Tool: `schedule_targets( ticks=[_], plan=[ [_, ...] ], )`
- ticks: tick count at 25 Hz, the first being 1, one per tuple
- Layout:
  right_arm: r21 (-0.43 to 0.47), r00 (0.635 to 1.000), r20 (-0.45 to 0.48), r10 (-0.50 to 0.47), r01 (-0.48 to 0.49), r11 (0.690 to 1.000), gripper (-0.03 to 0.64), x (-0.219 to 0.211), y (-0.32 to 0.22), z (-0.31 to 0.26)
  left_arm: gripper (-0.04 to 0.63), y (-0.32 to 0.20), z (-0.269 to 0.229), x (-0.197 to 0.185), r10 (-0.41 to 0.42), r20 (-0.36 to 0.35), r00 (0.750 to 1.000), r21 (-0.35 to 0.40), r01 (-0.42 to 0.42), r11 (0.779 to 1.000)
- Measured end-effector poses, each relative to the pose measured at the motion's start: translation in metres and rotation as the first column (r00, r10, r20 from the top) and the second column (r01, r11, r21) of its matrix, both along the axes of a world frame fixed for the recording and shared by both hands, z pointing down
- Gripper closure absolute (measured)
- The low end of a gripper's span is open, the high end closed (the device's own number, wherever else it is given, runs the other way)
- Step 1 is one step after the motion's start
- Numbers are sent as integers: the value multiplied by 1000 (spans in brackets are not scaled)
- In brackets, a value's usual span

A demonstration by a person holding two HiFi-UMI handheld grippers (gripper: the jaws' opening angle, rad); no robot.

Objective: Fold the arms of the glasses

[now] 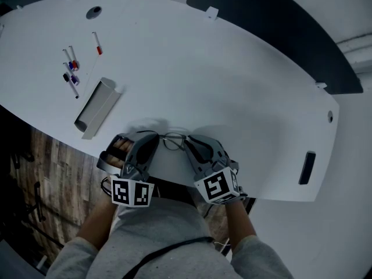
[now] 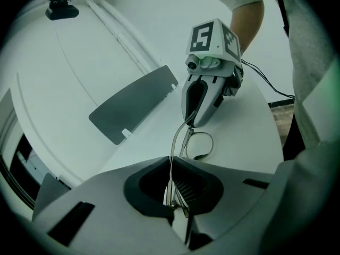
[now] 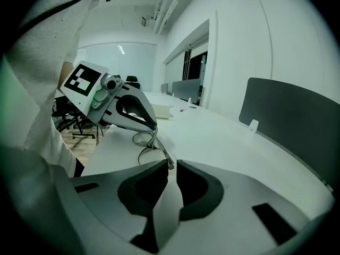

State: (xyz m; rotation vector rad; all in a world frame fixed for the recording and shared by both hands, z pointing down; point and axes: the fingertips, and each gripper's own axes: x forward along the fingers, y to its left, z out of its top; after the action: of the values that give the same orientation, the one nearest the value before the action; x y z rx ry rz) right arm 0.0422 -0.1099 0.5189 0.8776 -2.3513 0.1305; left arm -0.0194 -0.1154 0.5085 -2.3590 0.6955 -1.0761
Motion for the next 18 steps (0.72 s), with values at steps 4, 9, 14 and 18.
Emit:
schedule_targets(
  ticks=[4, 9, 14, 18],
  plan=[
    [-8, 1000, -20, -19, 19, 1000, 560, 3, 6, 2, 572, 0, 1, 1, 15, 18, 1000, 5, -15, 1000],
    [-10, 999, -34, -27, 27, 1000, 560, 4, 11, 3, 572, 0, 3, 2, 22, 46, 999, -1, -22, 1000],
    [-38, 997, -21, -69, 68, 997, 560, 0, 19, 1, 572, 0, 3, 2, 33, 78, 996, -9, -33, 999],
    [-75, 991, 21, -131, 132, 988, 560, -3, 32, -10, 572, 1, 5, 2, 48, 107, 993, -5, -48, 999]
  ],
)
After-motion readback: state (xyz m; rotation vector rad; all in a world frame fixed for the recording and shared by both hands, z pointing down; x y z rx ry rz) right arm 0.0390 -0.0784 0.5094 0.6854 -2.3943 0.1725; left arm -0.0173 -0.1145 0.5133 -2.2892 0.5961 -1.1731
